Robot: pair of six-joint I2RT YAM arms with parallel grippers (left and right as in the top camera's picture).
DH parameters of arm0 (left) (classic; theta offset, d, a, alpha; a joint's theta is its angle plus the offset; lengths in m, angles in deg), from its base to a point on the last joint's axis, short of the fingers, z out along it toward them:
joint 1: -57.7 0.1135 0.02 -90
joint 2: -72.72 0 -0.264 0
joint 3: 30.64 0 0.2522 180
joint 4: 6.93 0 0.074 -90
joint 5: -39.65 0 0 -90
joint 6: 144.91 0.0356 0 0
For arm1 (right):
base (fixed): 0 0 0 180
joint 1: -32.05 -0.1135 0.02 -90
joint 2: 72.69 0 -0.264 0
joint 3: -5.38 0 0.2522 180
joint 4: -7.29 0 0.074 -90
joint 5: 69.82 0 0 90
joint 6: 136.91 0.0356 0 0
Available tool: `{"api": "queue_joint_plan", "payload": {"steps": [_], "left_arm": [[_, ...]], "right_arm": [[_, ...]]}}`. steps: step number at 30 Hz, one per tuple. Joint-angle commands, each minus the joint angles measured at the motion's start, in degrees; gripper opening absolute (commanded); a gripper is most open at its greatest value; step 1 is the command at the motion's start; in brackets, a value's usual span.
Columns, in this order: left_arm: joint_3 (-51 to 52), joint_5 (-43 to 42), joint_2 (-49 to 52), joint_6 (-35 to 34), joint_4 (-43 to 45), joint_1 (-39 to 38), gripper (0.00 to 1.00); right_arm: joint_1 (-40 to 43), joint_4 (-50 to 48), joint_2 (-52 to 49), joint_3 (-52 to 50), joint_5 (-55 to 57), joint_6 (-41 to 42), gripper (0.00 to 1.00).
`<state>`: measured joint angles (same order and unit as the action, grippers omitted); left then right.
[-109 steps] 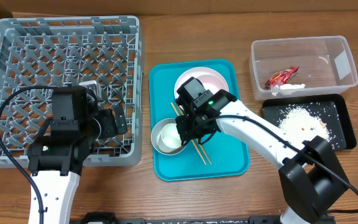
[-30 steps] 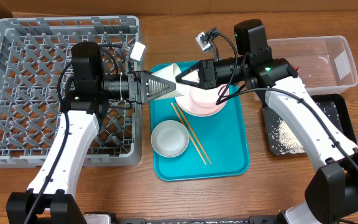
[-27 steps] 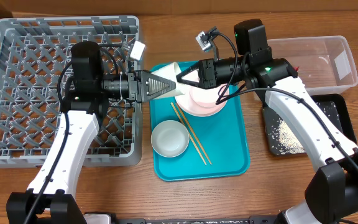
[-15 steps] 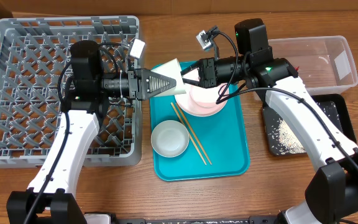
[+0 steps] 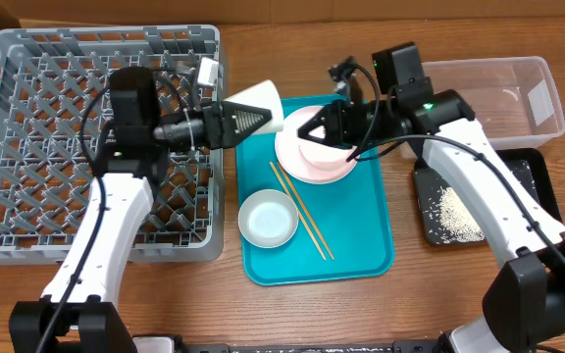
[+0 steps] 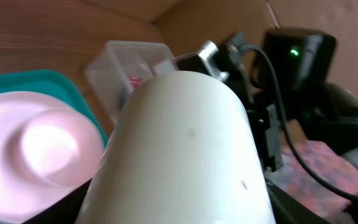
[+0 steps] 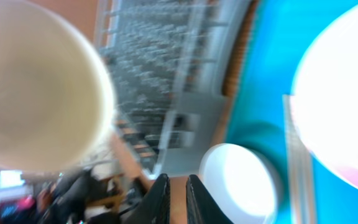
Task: Sort waste into correct bins and load items into the dishwasher
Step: 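Lower the cup upside down into the dish rack with the left gripper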
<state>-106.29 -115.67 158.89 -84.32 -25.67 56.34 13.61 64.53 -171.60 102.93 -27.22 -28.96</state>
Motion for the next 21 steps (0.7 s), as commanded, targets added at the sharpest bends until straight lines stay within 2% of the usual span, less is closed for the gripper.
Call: {"api": "queue_joint_plan", "payload": {"steps": [1, 2, 7, 9, 13, 16, 21], "left_arm": [[-0.8, 7.1, -0.1, 7.1, -4.0, 3.2, 0.07], [-0.9, 8.0, -0.2, 8.5, -6.0, 4.4, 0.04], [-1.0, 14.9, -3.0, 15.3, -16.7, 8.9, 0.04], [-1.6, 20.4, -5.2, 17.9, -22.4, 10.5, 0.04], [-4.4, 38.9, -10.6, 18.5, -37.6, 14.1, 0.04], [-6.3, 48.4, -12.9, 18.4, -45.7, 16.0, 0.04], [-7.7, 59.9, -13.9, 17.6, -53.0, 17.6, 0.04]], "right_arm": [[2.9, 3.4, 0.8, 0.6, 7.6, -3.8, 0.09], [3.8, 5.4, 0.9, 0.6, 8.4, -4.8, 0.07], [6.2, 14.0, 2.3, 0.6, 18.3, -7.6, 0.04], [6.8, 16.9, 3.7, 0.6, 22.9, -8.5, 0.04], [7.0, 22.0, 8.0, 0.6, 32.5, -9.0, 0.04], [7.0, 24.1, 10.6, 0.6, 35.6, -9.0, 0.04], [7.0, 25.6, 12.2, 0.6, 36.2, -9.0, 0.04]]}}
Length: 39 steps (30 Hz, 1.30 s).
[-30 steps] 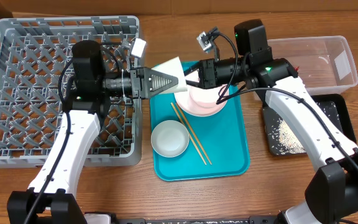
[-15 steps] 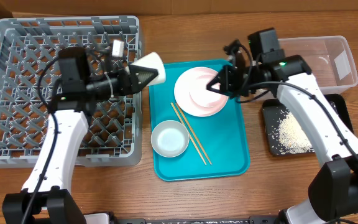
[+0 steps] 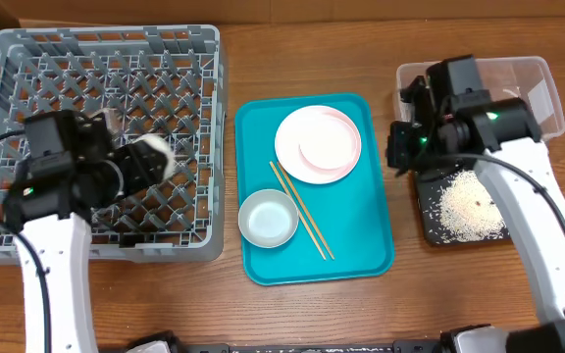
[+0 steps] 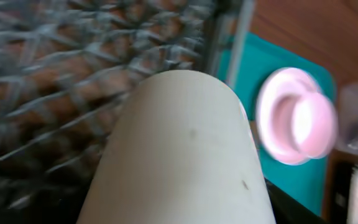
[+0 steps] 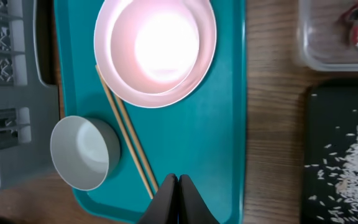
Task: Sort waste into correct bins and load items into the dishwasher
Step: 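Lower the cup upside down into the dish rack with the left gripper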
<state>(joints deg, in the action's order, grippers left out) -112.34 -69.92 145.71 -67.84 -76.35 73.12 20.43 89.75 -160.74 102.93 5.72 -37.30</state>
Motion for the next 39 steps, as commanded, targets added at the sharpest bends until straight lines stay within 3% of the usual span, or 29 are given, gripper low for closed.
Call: {"api": "queue_joint_plan", "payload": {"steps": [1, 4, 19, 21, 23, 26, 31, 39], "left_arm": [[-1.6, 16.9, -0.6, 0.6, -3.3, 0.9, 0.04], [-1.6, 20.6, 0.2, -1.0, -4.4, 0.9, 0.04], [-1.6, 21.3, 14.6, -1.0, -4.2, 0.8, 0.04], [-1.6, 21.3, 16.4, -1.0, -3.2, 0.8, 0.14], [-1.6, 21.3, 18.6, -1.0, -1.5, 0.8, 0.33], [-1.6, 21.3, 20.3, -1.0, 0.0, 0.8, 0.41], [-1.6, 21.3, 21.4, -1.0, 0.2, 0.8, 0.72], [-2.1, 21.0, 19.8, -1.0, -0.5, 0.8, 0.8]], "right_arm": [[0.2, 0.6, 1.3, 0.6, 3.3, -0.6, 0.04], [0.2, 1.1, 1.3, 0.6, 3.0, -0.4, 0.04], [0.2, 1.0, 1.3, 0.6, 2.8, -0.5, 0.04], [0.2, 1.1, 1.3, 0.6, 2.8, -0.5, 0.04], [0.2, 1.1, 1.3, 0.6, 2.8, -0.5, 0.04], [0.1, 1.1, 1.3, 0.6, 2.8, -0.5, 0.04], [0.1, 1.3, 1.3, 0.6, 2.8, -0.5, 0.04], [0.1, 1.4, 1.3, 0.6, 2.8, -0.5, 0.09]]}}
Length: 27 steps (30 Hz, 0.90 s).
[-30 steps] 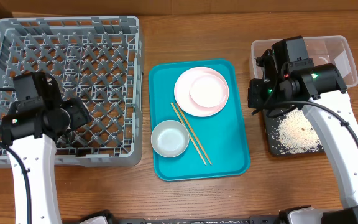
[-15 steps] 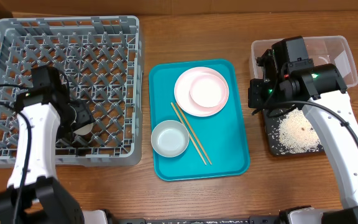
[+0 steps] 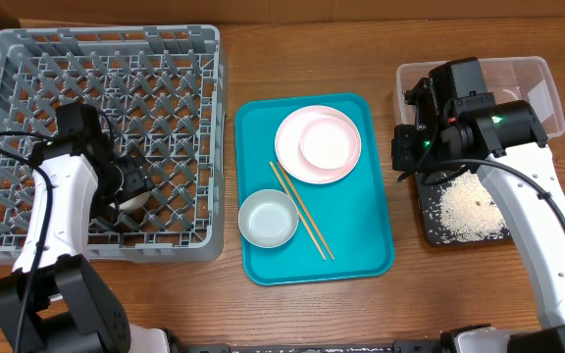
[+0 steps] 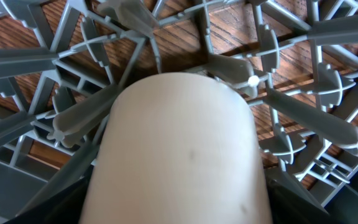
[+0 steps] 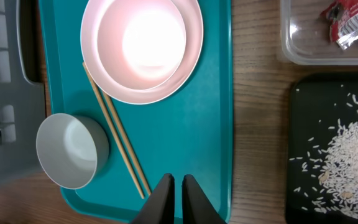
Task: Sort waste into correct bins and load items into the dishwasher
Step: 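Lower the cup upside down into the dish rack with the left gripper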
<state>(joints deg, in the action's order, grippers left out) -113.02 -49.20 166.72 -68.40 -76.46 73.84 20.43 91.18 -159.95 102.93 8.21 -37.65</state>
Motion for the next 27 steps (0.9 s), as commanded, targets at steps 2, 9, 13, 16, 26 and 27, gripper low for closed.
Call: {"api": "queue_joint_plan", "payload": {"steps": [2, 9, 13, 16, 26, 27], "left_arm": [[-2.0, 0.3, -1.9, -0.4, -0.5, 0.0, 0.85], [-3.7, -0.5, -5.0, -0.4, -2.6, 0.0, 0.97], [-3.9, -4.0, -7.9, -0.2, -2.8, -0.1, 0.94], [-3.9, -9.9, -10.3, 1.0, -3.5, -0.1, 0.79], [-2.6, -8.7, -10.3, 2.1, -10.0, -3.6, 0.12], [-2.2, -7.5, -9.9, 2.1, -9.8, -3.6, 0.12]], "right_arm": [[0.1, 0.0, 0.5, 0.6, 0.3, -0.1, 0.11], [0.1, 0.0, 0.5, 0.6, 0.4, -0.1, 0.12], [0.1, 0.0, 0.5, 0.6, 0.3, -0.1, 0.12], [0.1, 0.0, 0.5, 0.6, 0.4, -0.1, 0.13], [0.1, 0.0, 0.5, 0.6, 0.3, -0.1, 0.14], [0.1, 0.0, 0.5, 0.6, 0.4, -0.1, 0.14]]}}
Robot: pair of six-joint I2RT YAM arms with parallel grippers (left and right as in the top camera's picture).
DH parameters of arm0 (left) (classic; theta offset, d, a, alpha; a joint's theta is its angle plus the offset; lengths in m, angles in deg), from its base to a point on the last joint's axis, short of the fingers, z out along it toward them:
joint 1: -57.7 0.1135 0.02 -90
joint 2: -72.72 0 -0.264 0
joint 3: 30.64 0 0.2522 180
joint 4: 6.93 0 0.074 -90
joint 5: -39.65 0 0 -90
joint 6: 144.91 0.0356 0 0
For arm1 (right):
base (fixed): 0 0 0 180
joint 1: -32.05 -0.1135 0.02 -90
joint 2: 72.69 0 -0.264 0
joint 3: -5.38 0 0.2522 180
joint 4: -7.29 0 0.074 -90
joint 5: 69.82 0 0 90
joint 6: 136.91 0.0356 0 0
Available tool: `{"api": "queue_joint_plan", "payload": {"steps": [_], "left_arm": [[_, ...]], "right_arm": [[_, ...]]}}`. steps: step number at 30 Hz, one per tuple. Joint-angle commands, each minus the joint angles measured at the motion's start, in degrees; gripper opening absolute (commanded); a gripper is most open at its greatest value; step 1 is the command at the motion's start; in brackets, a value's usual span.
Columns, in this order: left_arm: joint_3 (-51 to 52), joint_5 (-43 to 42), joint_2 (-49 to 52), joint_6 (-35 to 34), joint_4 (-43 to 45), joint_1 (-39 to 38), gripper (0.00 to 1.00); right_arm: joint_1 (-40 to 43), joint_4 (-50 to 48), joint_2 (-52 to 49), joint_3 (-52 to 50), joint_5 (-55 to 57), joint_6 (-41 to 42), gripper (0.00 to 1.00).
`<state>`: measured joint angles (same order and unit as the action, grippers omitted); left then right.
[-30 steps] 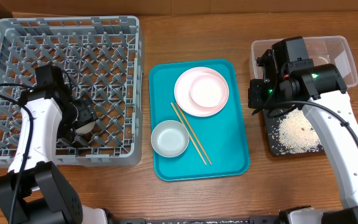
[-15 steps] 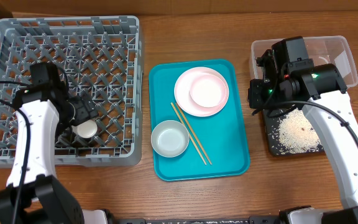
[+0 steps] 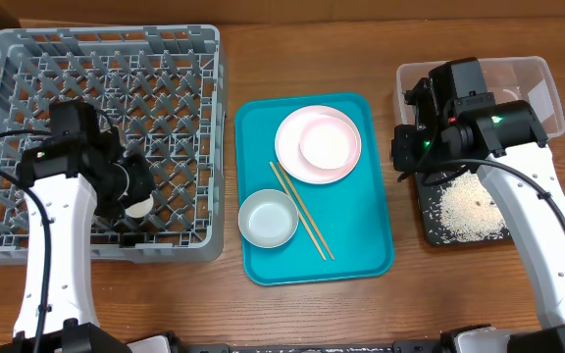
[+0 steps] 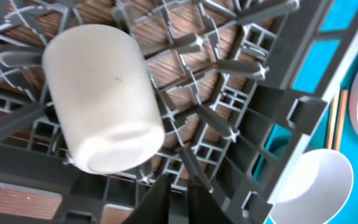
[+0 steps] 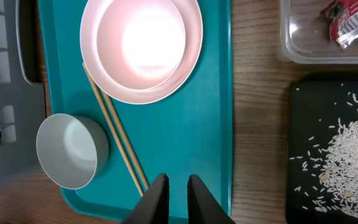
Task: Sort waste into correct bins and load items into the dishwasher
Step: 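Lower the cup upside down into the dish rack with the left gripper, then open the left gripper and lift it out of the rack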
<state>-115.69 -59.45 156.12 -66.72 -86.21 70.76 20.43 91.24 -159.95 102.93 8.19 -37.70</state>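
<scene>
A white cup (image 3: 137, 203) lies on its side among the pegs of the grey dish rack (image 3: 27, 59), free of any gripper; the left wrist view shows this cup (image 4: 101, 99) too. My left gripper (image 4: 174, 186) hovers just above the rack beside it, shut and empty. On the teal tray (image 3: 361, 245) sit a pink plate with a pink bowl (image 3: 317, 145), a white bowl (image 3: 268, 218) and wooden chopsticks (image 3: 302, 211). My right gripper (image 5: 176, 186) hangs over the tray's right side, fingers slightly apart, holding nothing.
A clear plastic bin (image 3: 528, 98) at the back right holds a red wrapper (image 5: 347, 18). In front of it a black tray (image 3: 469, 206) carries loose rice. The rack fills the left side of the wooden table.
My left gripper has let go of the cup and pulled back a little; the cup now lies in the rack. The right gripper's fingers stand a little wider apart.
My left gripper held the white cup over the tray's back edge, next to the right gripper. Then it carried the cup over the rack while the right arm stood by the bins. Later the cup was down among the pegs, and now it lies released.
</scene>
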Motion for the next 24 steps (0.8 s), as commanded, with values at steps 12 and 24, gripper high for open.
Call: {"api": "queue_joint_plan", "payload": {"steps": [12, 24], "left_arm": [[1.5, 12.7, 8.5, 0.0, 4.4, -0.2, 0.12], [-2.5, 14.8, 8.4, -0.4, 5.3, 0.1, 0.35]], "right_arm": [[0.1, 0.0, 0.5, 0.6, 0.4, -0.1, 0.14], [0.1, 0.0, 0.5, 0.6, 0.4, -0.1, 0.14]]}}
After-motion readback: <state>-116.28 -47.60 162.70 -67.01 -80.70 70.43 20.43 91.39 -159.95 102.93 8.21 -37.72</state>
